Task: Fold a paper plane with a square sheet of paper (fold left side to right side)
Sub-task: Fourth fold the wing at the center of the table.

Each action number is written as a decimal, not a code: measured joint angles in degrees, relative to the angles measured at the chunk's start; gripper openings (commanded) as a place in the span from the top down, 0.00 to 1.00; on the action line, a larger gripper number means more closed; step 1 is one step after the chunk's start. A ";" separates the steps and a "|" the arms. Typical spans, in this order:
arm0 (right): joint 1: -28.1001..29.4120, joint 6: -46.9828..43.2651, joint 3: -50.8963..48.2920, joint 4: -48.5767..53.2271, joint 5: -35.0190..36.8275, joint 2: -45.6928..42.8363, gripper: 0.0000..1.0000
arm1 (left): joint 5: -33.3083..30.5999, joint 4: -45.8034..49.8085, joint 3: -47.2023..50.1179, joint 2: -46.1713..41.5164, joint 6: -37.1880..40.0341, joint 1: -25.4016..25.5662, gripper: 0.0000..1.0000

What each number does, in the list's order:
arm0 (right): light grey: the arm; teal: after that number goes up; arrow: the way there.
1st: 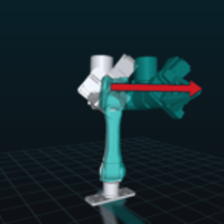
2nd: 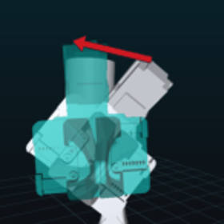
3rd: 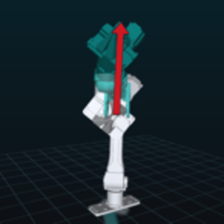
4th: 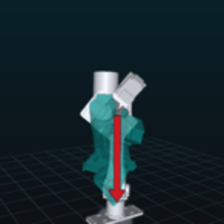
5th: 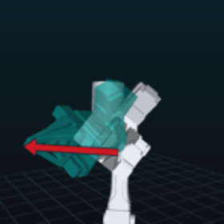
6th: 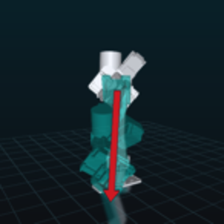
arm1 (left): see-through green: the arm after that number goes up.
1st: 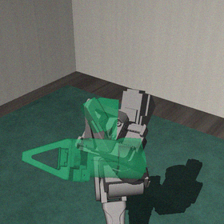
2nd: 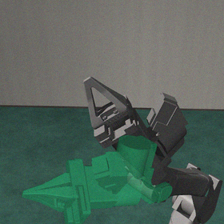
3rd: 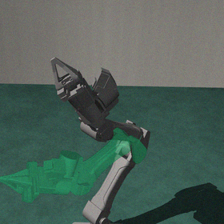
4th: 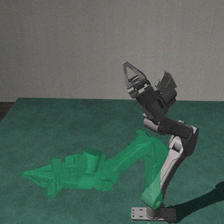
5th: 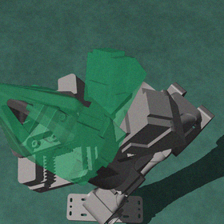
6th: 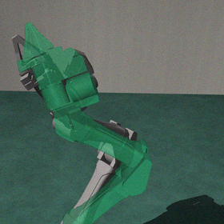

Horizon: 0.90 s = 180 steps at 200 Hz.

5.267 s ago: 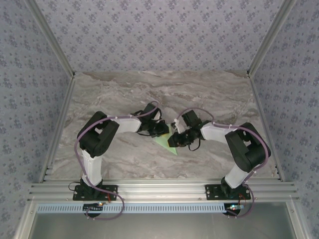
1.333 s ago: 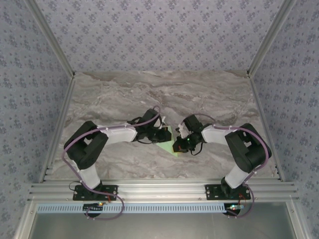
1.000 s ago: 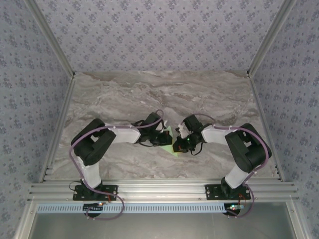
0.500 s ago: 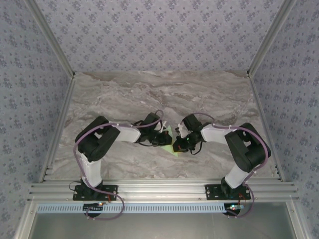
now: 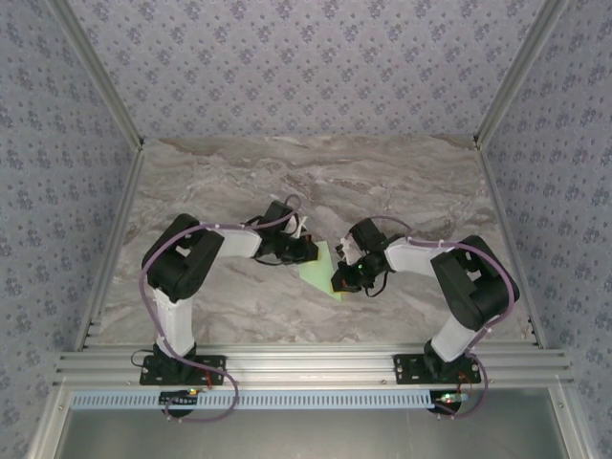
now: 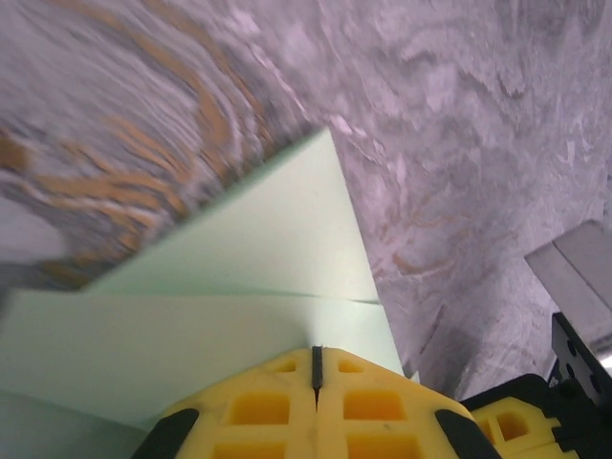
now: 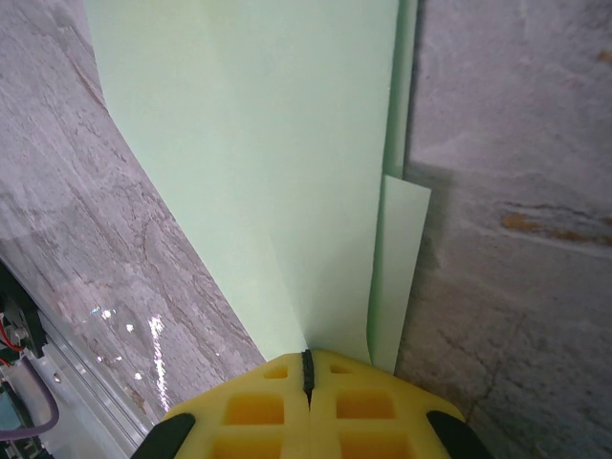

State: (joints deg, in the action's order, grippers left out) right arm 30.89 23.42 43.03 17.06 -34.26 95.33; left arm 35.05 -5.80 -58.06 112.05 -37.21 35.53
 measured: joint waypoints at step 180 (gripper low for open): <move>0.87 1.55 -2.45 -4.72 -0.15 -2.23 0.81 | 2.56 5.77 -6.34 0.37 6.67 -13.57 0.72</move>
State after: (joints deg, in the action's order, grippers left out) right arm 31.77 24.97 40.58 12.34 -34.41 93.10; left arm 37.60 -0.03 -64.40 112.42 -30.55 21.96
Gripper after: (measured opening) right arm 0.137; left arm 0.236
